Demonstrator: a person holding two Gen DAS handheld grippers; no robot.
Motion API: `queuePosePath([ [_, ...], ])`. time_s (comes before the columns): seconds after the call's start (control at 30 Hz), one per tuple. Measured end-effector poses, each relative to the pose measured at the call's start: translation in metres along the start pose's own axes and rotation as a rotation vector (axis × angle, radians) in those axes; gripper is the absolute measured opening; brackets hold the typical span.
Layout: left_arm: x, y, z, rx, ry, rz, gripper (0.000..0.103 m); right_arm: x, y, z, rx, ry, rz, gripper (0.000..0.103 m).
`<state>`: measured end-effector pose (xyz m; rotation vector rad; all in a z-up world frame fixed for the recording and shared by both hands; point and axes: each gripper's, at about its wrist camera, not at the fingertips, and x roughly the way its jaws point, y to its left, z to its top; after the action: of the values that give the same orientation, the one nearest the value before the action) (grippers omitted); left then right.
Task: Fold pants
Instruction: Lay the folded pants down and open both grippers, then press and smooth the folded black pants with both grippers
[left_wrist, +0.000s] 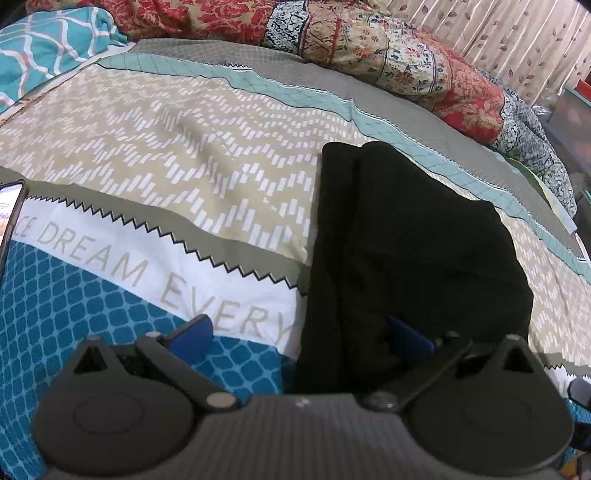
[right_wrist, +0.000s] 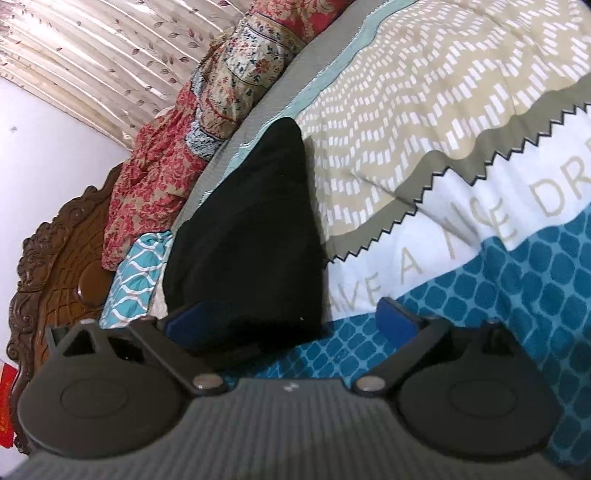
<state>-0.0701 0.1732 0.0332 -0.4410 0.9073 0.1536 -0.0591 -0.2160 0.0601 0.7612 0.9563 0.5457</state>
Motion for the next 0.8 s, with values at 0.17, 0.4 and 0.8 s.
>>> queuePosePath([
  [0.17, -0.0018, -0.0002, -0.0039, 0.001, -0.024, -0.001, 0.103, 0.0014, 0.0024, -0.0014, -0.018, -0.005, -0.01, 0.103],
  [0.4, -0.0033, 0.0011, -0.0084, 0.001, -0.051, -0.009, 0.103, 0.0015, 0.0011, -0.0024, -0.017, -0.009, -0.001, 0.103],
  [0.8, -0.0052, 0.0074, -0.0049, -0.004, -0.039, -0.055, 0.103, 0.0017, 0.0011, -0.0032, -0.021, -0.011, -0.001, 0.103],
])
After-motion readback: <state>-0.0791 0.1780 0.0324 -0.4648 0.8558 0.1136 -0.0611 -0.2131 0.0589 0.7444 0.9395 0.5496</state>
